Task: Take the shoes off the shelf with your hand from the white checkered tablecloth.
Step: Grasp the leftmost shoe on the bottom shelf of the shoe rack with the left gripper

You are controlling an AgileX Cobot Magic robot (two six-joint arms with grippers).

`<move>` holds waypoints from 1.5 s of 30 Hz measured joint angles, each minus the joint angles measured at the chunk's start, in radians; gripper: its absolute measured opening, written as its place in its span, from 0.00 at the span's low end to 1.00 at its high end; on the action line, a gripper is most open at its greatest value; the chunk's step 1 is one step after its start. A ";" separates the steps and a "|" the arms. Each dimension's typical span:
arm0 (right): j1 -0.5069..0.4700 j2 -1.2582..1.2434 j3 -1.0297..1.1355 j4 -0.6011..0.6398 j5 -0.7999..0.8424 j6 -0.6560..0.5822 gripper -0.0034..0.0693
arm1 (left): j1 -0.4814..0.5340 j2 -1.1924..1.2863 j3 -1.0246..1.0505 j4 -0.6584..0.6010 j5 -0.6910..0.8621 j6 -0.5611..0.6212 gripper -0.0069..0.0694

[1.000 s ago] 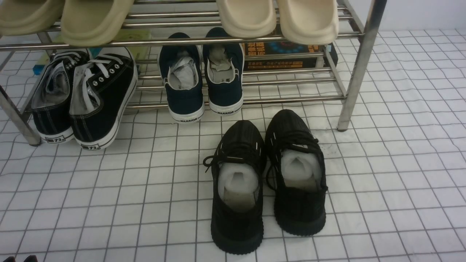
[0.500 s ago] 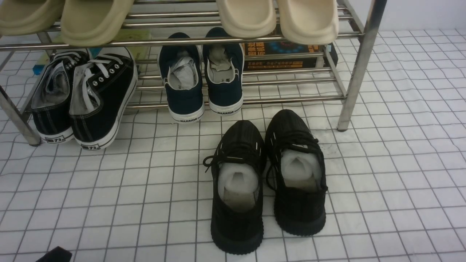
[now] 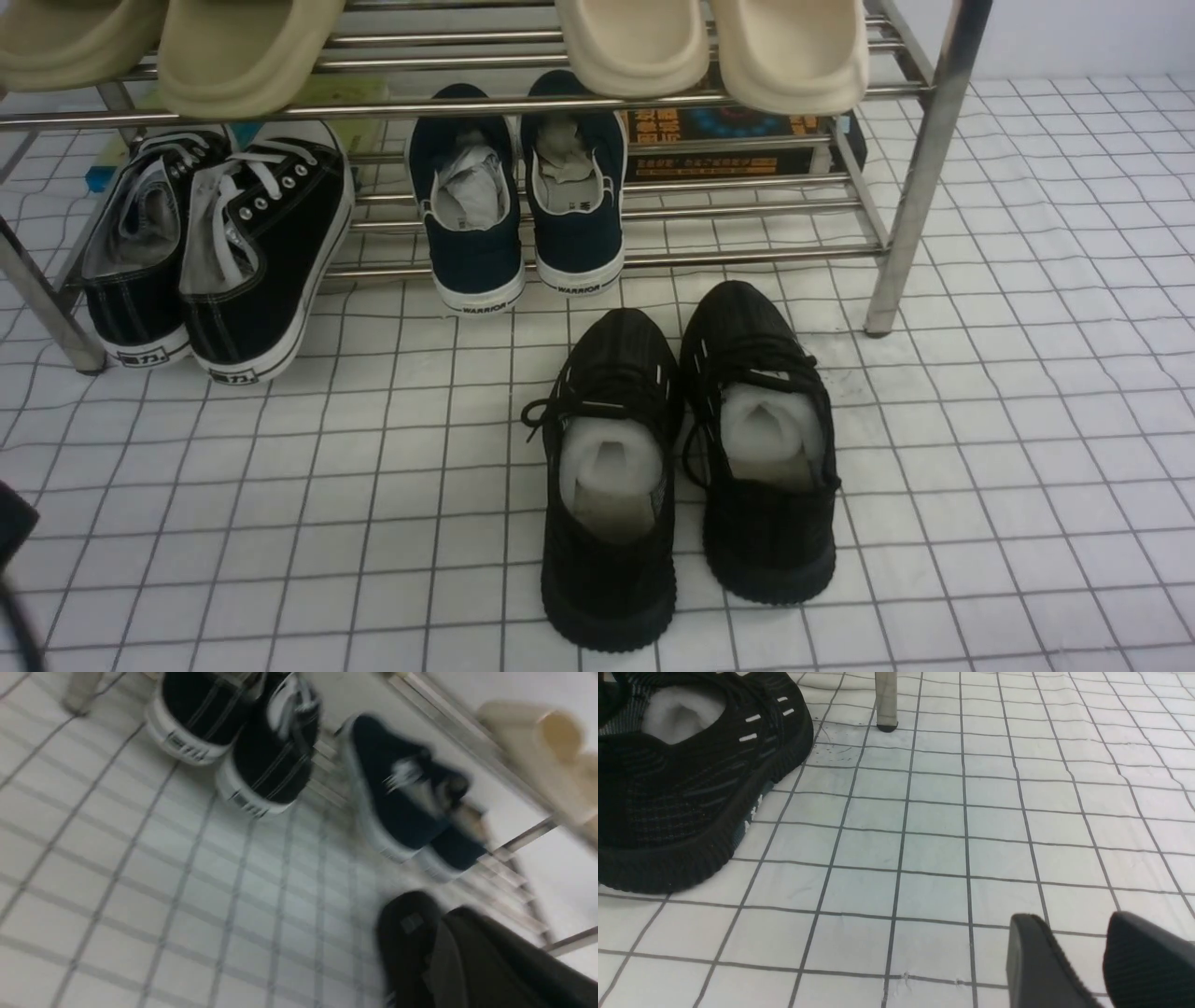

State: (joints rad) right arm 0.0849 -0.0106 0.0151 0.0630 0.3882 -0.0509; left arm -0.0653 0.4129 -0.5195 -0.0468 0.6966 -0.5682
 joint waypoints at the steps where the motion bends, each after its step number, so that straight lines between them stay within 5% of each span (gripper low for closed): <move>1: 0.000 0.000 0.000 0.000 0.000 0.000 0.38 | 0.000 0.000 -0.010 0.000 0.000 0.001 0.09; 3: 0.000 0.000 0.000 0.000 0.000 0.000 0.38 | 0.000 0.261 -0.132 0.117 0.226 0.047 0.09; 6: 0.000 0.000 0.000 0.000 0.000 0.000 0.38 | 0.000 0.486 -0.254 0.217 0.344 0.116 0.09; 13: 0.000 0.000 0.000 0.000 0.000 0.000 0.38 | 0.073 0.839 -0.614 0.394 0.417 0.206 0.11; 16: 0.000 0.000 0.000 0.000 0.000 0.000 0.38 | 0.194 0.996 -0.798 0.325 0.503 0.280 0.11; 22: 0.000 0.000 0.000 0.000 0.000 0.000 0.38 | 0.359 1.124 -0.928 -0.019 0.501 0.407 0.11; 29: 0.000 0.000 0.000 0.000 0.000 0.000 0.38 | 0.356 1.149 -0.931 -0.140 0.341 0.383 0.15; 32: 0.000 0.000 0.000 0.000 0.000 0.000 0.38 | 0.356 1.169 -0.931 -0.144 0.311 0.378 0.22; 39: 0.000 0.000 0.000 0.000 0.000 0.000 0.38 | 0.356 1.260 -0.931 -0.185 0.213 0.371 0.57; 45: 0.000 0.000 0.000 0.000 0.000 0.000 0.38 | 0.356 1.313 -0.931 -0.204 0.155 0.371 0.67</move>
State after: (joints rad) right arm 0.0849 -0.0106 0.0151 0.0630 0.3882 -0.0509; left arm 0.2908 1.7262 -1.4508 -0.2504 0.8517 -0.1971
